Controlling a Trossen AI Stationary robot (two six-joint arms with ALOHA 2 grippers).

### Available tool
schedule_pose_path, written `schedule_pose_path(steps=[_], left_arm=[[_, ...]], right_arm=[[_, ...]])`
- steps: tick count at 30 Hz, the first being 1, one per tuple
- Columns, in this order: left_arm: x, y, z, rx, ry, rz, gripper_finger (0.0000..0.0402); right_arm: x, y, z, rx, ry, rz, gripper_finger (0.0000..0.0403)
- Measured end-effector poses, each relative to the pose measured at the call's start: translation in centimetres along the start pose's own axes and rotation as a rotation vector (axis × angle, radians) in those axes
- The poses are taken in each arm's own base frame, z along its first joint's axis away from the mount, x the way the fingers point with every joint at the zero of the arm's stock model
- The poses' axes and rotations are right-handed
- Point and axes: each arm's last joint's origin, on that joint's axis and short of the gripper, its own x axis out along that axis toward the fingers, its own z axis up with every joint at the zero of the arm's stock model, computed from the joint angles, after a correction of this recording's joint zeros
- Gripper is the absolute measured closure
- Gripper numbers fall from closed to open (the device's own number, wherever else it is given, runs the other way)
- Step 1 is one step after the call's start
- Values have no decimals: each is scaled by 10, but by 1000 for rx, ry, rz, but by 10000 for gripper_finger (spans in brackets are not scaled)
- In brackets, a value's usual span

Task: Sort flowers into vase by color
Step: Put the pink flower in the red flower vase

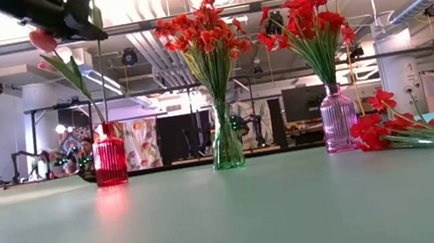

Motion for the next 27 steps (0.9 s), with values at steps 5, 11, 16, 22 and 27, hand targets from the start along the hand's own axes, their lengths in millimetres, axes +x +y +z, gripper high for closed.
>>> schedule_pose_path(steps=[5, 11, 16, 22, 27], left_arm=[[1, -1, -1, -26, 7, 9, 401], [5, -3, -3, -27, 24, 12, 401], [8, -5, -5, -28, 39, 13, 401], [9, -5, -5, -47, 43, 15, 400], [9, -4, -5, -68, 43, 39, 377]], right_arm=[[0, 0, 0, -8, 0, 0, 202], [0, 0, 0, -7, -1, 0, 202], [0, 0, 0, -7, -1, 0, 202], [0, 0, 0, -7, -1, 0, 202], [0, 0, 0, -7, -1, 0, 202]])
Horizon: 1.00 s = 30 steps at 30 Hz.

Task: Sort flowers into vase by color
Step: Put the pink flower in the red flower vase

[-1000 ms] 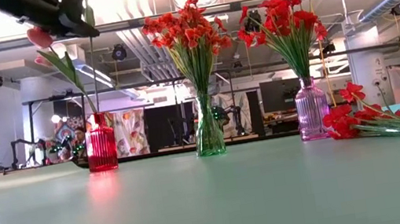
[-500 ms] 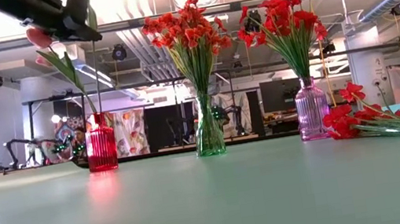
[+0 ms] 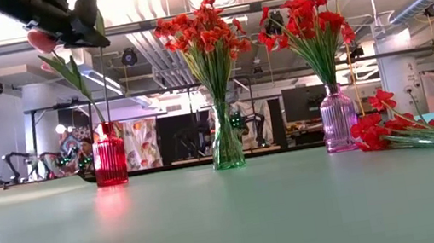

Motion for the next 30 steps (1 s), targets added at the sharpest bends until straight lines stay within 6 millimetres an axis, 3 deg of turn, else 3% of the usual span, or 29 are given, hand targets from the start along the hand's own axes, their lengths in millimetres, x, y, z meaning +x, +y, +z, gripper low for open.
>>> schedule_pose_path(steps=[30], left_arm=[[-6, 1, 5, -70, -11, -64, 188]], right_arm=[[0, 0, 0, 3, 1, 0, 202]])
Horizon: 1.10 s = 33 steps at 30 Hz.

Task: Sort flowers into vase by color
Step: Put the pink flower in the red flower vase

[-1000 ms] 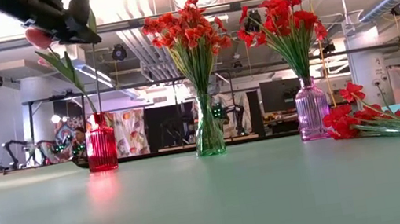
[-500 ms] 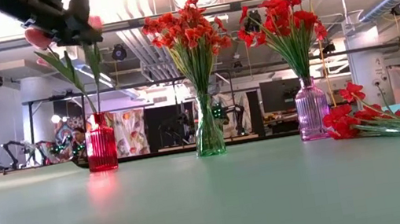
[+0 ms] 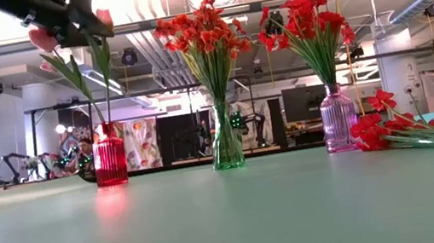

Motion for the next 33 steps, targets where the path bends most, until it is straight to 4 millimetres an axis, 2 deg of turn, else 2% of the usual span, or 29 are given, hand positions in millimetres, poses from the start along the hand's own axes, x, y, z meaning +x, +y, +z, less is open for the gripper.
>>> schedule_pose_path(steps=[8, 23, 33], left_arm=[[-5, 1, 14, 11, 26, -5, 141], [-6, 1, 17, -11, 178, 21, 128], [-5, 0, 30, 4, 229, 30, 85]], right_arm=[[0, 0, 0, -2, 0, 0, 202], [0, 0, 0, 1, 0, 0, 202], [0, 0, 0, 1, 0, 0, 202]])
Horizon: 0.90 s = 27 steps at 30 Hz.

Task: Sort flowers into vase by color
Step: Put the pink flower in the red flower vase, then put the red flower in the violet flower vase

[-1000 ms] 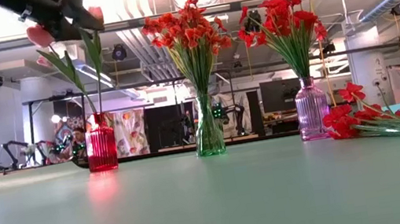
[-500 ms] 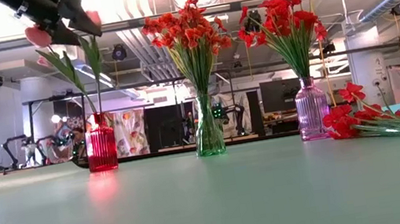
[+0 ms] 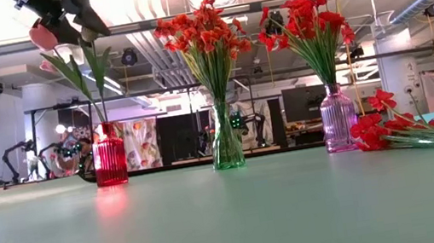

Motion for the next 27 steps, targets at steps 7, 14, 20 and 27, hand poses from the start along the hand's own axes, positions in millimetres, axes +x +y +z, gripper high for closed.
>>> schedule_pose_path(steps=[7, 14, 20, 27], left_arm=[[-7, 0, 16, 16, -16, -4, 74], [-13, 1, 25, 13, -27, -12, 74], [-27, -10, 37, 17, -48, -209, 74], [-52, -43, 48, 117, -81, -342, 74]], right_arm=[[0, 0, 0, 0, 0, 0, 202], [0, 0, 0, 12, 0, 0, 202], [-3, 1, 1, 78, 26, 47, 202], [-4, 0, -11, 133, 159, 80, 202]])
